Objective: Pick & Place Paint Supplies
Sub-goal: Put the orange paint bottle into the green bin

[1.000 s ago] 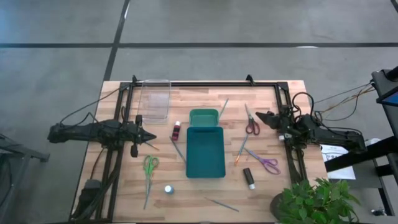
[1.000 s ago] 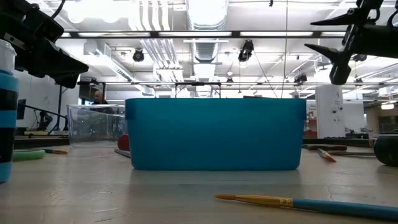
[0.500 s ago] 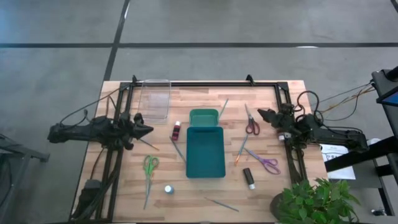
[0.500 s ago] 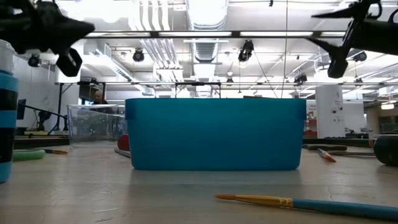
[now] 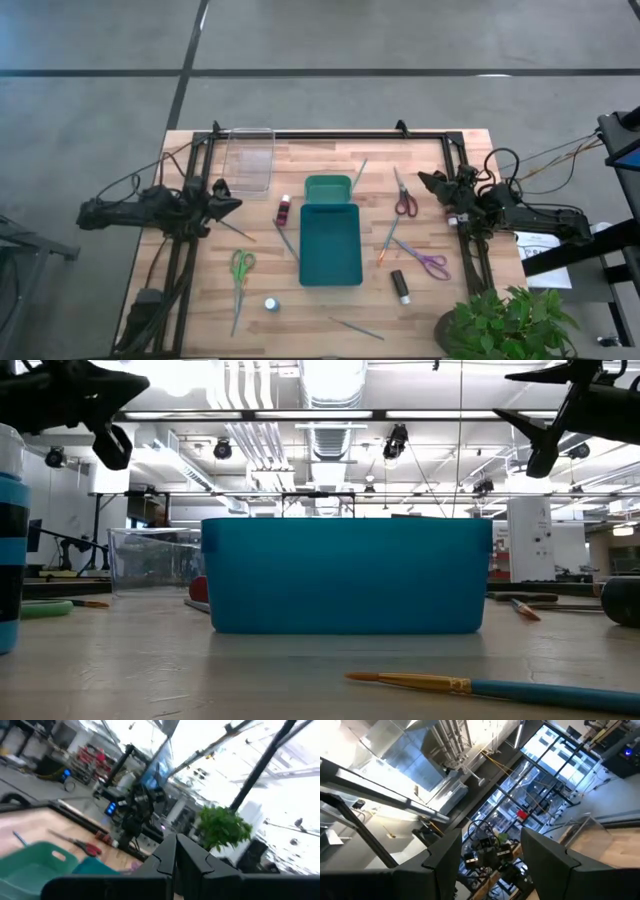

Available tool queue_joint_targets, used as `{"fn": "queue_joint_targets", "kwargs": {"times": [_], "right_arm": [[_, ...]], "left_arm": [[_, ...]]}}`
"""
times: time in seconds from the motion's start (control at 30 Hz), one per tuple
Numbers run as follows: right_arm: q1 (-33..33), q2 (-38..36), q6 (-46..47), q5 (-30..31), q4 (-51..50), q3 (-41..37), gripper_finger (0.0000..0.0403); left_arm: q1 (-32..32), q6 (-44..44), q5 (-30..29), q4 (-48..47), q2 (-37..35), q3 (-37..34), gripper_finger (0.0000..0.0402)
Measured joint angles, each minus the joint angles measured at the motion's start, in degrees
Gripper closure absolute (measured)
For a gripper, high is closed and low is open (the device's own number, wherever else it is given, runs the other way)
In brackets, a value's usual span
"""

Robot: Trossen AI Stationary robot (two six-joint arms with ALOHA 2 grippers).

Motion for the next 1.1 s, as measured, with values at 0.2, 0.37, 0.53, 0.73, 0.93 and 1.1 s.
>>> {"fn": "queue_joint_targets", "kwargs": {"times": [0.2, 0.37, 0.53, 0.73, 0.93, 1.1], "right_arm": [[-0.15, 0.02, 4.71, 0.34, 0.04, 0.00, 0.0203], [-0.15, 0.26, 11.45, 3.70, 2.22, 1.70, 0.0203], [0.81, 5.84, -3.30, 1.50, -0.78, 18.75, 0.0203], [1.14, 20.36, -19.76, 1.06, -33.37, 49.12, 0.0203], [1.11, 37.65, -15.89, 2.82, -76.68, 77.04, 0.0203], [1.14, 53.54, -12.53, -0.58, -110.39, 94.79, 0.0203]], "left_arm": [[0.00, 1.40, -11.76, 5.07, 0.00, 0.27, 0.0373], [0.00, 3.48, -15.02, 9.84, 0.00, 2.64, 0.0306], [0.00, 7.18, -15.09, 9.81, 0.04, 7.04, 0.0208], [0.00, 15.10, -15.53, 9.80, 1.94, 12.97, 0.0124], [0.00, 21.07, -16.57, 8.32, 8.92, 19.86, 0.0101], [0.00, 23.36, -18.12, -0.64, 16.74, 26.56, 0.0100]]}}
